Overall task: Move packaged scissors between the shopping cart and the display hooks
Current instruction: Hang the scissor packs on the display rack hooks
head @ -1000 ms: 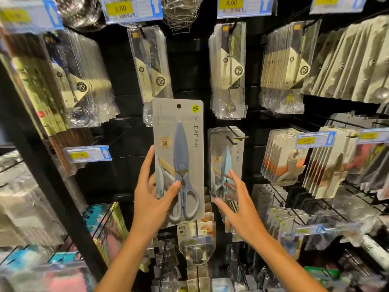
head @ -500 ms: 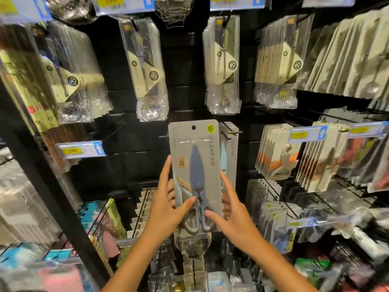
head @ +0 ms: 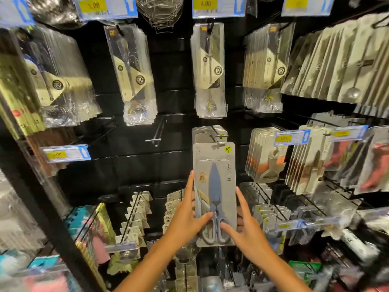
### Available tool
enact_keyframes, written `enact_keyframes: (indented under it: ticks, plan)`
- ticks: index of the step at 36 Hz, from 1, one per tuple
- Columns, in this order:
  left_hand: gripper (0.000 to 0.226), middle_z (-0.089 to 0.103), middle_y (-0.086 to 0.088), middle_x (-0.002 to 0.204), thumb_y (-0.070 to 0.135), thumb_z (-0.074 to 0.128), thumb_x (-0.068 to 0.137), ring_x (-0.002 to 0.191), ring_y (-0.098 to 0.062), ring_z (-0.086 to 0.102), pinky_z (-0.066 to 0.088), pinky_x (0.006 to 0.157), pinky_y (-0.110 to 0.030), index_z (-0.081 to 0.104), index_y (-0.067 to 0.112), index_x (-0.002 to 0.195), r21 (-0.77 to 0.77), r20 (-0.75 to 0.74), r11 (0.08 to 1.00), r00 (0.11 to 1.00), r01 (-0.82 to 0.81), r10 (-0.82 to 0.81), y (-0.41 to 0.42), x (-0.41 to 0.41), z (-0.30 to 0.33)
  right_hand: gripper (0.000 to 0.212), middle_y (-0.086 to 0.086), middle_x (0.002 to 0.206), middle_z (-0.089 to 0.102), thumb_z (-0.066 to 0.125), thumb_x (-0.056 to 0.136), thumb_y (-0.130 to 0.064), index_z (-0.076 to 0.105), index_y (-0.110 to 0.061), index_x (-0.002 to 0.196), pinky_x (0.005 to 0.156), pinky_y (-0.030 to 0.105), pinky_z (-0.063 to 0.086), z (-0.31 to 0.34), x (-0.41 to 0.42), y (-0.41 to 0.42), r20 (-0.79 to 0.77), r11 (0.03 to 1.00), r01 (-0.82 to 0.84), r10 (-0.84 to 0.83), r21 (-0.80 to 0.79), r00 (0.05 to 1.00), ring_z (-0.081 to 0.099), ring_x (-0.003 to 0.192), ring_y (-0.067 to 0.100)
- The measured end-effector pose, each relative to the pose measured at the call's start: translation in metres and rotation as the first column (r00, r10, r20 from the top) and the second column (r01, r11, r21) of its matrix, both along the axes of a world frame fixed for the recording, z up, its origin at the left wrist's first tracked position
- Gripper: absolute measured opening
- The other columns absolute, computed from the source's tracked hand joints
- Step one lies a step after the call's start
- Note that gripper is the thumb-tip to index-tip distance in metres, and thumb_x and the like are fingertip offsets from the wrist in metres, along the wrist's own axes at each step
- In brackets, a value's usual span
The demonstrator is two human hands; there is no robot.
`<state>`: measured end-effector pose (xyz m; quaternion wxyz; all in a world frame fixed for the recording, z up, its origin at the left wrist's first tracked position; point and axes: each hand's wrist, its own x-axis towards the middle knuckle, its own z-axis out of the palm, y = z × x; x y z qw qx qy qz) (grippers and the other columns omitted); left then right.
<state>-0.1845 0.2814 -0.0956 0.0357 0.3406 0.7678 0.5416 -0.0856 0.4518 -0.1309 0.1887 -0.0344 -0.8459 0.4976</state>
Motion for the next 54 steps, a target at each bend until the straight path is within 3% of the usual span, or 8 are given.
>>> enact_keyframes:
  ticks: [13, 24, 27, 33, 39, 42, 48, 54]
  plan:
    - [0.121, 0.053, 0.000, 0.150, 0.017, 0.080, 0.087, 0.125, -0.014, 0.063, 0.058, 0.098, -0.044, -0.012, 0.061, 0.151, -0.025, -0.016, 0.999, 0.999, 0.032, -0.032, 0.018, -0.009, 0.018, 0.105, -0.017, 0.141, 0.056, 0.072, 0.091, -0.029, -0.009, -0.064, 0.147, 0.094, 0.041, 0.058, 0.007, -0.011, 0.023, -0.007, 1.000, 0.001, -0.002, -0.018, 1.000, 0.067, 0.111, 0.001]
    - [0.121, 0.052, 0.011, 0.150, 0.017, 0.081, 0.086, 0.126, -0.004, 0.061, 0.057, 0.098, -0.029, -0.010, 0.051, 0.156, 0.024, 0.073, 1.000, 0.997, 0.002, -0.004, 0.020, -0.003, 0.009, 0.105, -0.017, 0.146, 0.051, 0.070, 0.093, -0.034, -0.017, -0.067, 0.143, 0.097, 0.039, 0.057, 0.008, -0.011, 0.029, 0.019, 0.999, -0.042, 0.041, 0.031, 0.999, 0.062, 0.119, 0.002]
    - [0.120, 0.052, 0.010, 0.150, 0.015, 0.081, 0.086, 0.125, -0.003, 0.061, 0.057, 0.092, -0.023, -0.011, 0.049, 0.157, 0.031, 0.069, 0.999, 0.998, -0.008, 0.006, 0.022, -0.001, 0.009, 0.106, -0.017, 0.146, 0.051, 0.070, 0.093, -0.033, -0.018, -0.067, 0.142, 0.097, 0.037, 0.057, 0.008, -0.012, 0.032, 0.024, 0.998, -0.054, 0.053, 0.035, 0.998, 0.062, 0.118, 0.001]
    - [0.124, 0.055, 0.010, 0.146, 0.017, 0.083, 0.084, 0.119, -0.007, 0.067, 0.061, 0.092, -0.040, -0.010, 0.062, 0.152, 0.024, 0.047, 0.999, 0.998, -0.049, 0.048, 0.024, 0.000, 0.007, 0.105, -0.023, 0.147, 0.047, 0.068, 0.094, -0.030, -0.017, -0.070, 0.141, 0.103, 0.033, 0.053, 0.008, -0.011, 0.038, 0.015, 0.994, -0.106, 0.105, 0.018, 0.994, 0.059, 0.121, -0.003]
    - [0.123, 0.048, 0.008, 0.153, 0.014, 0.083, 0.084, 0.121, -0.005, 0.064, 0.059, 0.089, -0.027, -0.008, 0.057, 0.154, 0.028, 0.037, 0.998, 0.998, -0.053, 0.052, 0.029, 0.003, 0.004, 0.105, -0.024, 0.153, 0.041, 0.068, 0.094, -0.030, -0.017, -0.068, 0.142, 0.102, 0.015, 0.045, 0.004, -0.014, 0.045, 0.023, 0.988, -0.151, 0.151, 0.017, 0.988, 0.052, 0.128, -0.005]
    - [0.122, 0.046, 0.008, 0.154, 0.014, 0.083, 0.084, 0.122, -0.004, 0.063, 0.060, 0.088, -0.027, -0.007, 0.057, 0.154, 0.037, 0.043, 0.998, 0.997, -0.059, 0.058, 0.030, 0.003, 0.003, 0.104, -0.025, 0.154, 0.038, 0.068, 0.094, -0.029, -0.016, -0.068, 0.143, 0.106, 0.019, 0.043, 0.002, -0.017, 0.049, 0.017, 0.984, -0.178, 0.177, 0.013, 0.984, 0.050, 0.131, -0.005]
    - [0.120, 0.044, 0.008, 0.156, 0.018, 0.080, 0.088, 0.133, -0.003, 0.055, 0.052, 0.092, -0.014, -0.013, 0.051, 0.155, -0.020, 0.058, 0.998, 0.997, -0.055, 0.056, 0.035, -0.007, 0.004, 0.107, -0.040, 0.139, 0.040, 0.067, 0.095, -0.028, -0.020, -0.078, 0.132, 0.091, 0.002, 0.042, 0.001, -0.030, 0.058, 0.038, 0.974, -0.223, 0.221, 0.036, 0.974, 0.051, 0.120, -0.019]
    - [0.117, 0.028, 0.017, 0.162, 0.025, 0.079, 0.088, 0.146, 0.002, 0.034, 0.034, 0.115, -0.015, -0.015, 0.050, 0.153, -0.075, -0.026, 0.995, 0.997, -0.070, 0.068, 0.043, -0.025, 0.005, 0.116, -0.033, 0.153, 0.027, 0.070, 0.091, -0.034, -0.032, -0.066, 0.136, 0.110, 0.017, 0.035, 0.006, -0.053, 0.058, 0.097, 0.951, -0.288, 0.278, 0.113, 0.956, 0.035, 0.138, -0.010]
